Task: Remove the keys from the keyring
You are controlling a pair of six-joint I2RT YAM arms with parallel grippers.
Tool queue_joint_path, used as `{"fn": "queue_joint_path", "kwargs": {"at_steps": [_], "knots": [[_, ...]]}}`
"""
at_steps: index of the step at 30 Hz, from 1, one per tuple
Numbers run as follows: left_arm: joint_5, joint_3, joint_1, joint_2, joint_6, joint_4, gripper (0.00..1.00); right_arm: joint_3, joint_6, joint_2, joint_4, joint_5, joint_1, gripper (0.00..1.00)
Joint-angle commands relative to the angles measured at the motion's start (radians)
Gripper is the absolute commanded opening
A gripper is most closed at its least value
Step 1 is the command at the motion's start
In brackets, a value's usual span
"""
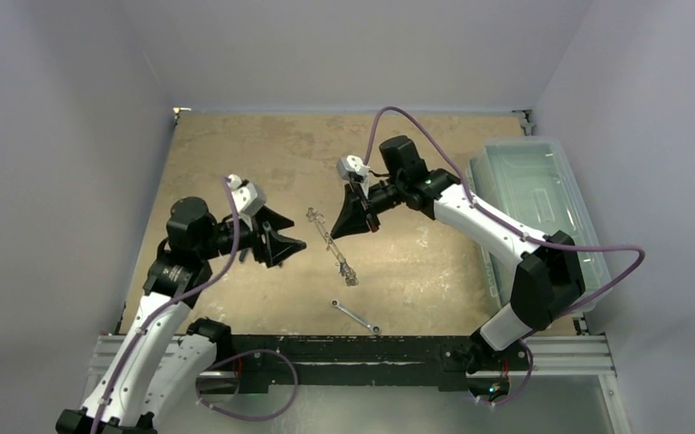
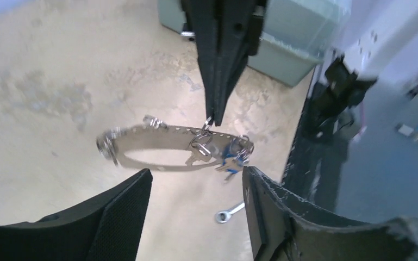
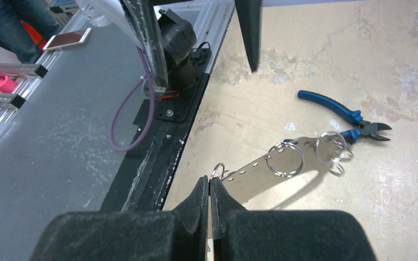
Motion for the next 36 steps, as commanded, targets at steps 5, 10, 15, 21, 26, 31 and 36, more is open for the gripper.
{"fn": "queue_joint_path", "kwargs": {"at_steps": [5,10,15,21,26,31,36], "knots": [[0.177,-0.098,0.004,-0.088,0.577,0.130,0.43,0.051,-0.078,-0.044,-0.054,0.016,0.031,0.00],[0.153,-0.148,-0.035,-0.089,0.629,0.202,0.37,0.043,-0.054,-0.052,-0.025,0.024,0.043,0.00],[0.046,-0.170,-0.173,-0.116,0.748,0.124,0.31,0.052,-0.053,-0.046,-0.025,0.026,0.052,0.00],[-0.043,-0.209,-0.240,-0.097,0.742,0.184,0.30,0.063,-0.058,-0.044,-0.041,0.022,0.064,0.00],[-0.074,-0.225,-0.252,-0.067,0.736,0.243,0.30,0.066,-0.062,-0.046,-0.047,0.015,0.067,0.00],[-0.092,-0.246,-0.261,-0.053,0.712,0.300,0.30,0.064,-0.066,-0.042,-0.052,0.010,0.073,0.00],[-0.099,-0.260,-0.266,-0.048,0.700,0.337,0.31,0.061,-0.075,-0.038,-0.057,0.012,0.079,0.00]]}}
